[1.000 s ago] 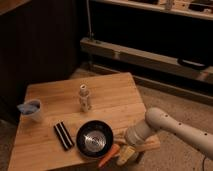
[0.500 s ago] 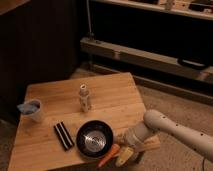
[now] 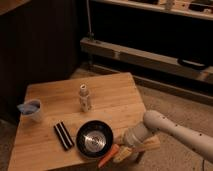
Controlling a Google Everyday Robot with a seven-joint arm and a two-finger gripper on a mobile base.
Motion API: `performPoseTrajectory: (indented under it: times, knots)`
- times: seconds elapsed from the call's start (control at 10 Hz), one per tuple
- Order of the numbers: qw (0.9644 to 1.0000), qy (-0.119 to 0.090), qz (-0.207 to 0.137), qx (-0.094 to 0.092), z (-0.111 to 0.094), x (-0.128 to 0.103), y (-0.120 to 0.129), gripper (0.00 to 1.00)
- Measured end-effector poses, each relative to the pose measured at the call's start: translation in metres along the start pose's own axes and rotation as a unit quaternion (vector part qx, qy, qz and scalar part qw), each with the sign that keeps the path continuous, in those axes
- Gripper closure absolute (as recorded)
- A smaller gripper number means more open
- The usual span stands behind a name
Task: Place the pepper in the ceramic bowl
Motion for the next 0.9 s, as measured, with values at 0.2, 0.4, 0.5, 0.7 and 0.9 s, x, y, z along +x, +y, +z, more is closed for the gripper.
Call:
performPoseTrajectory:
  times: [0.2,0.4,0.5,0.7,0.9]
  knots:
    - [1.0,-0.002,-0.001,-0.005,-0.001,-0.001,0.001,0.8]
    - [0.9999,0.0,-0.004,-0.013,0.001,-0.003,0.003,0.98]
    - [0.9999,0.001,-0.005,-0.016,0.001,-0.004,0.004,1.0]
    - [0.9997,0.001,-0.008,-0.022,0.0,-0.005,0.004,1.0]
    - [0.9998,-0.007,-0.008,-0.019,-0.014,-0.008,0.005,1.0]
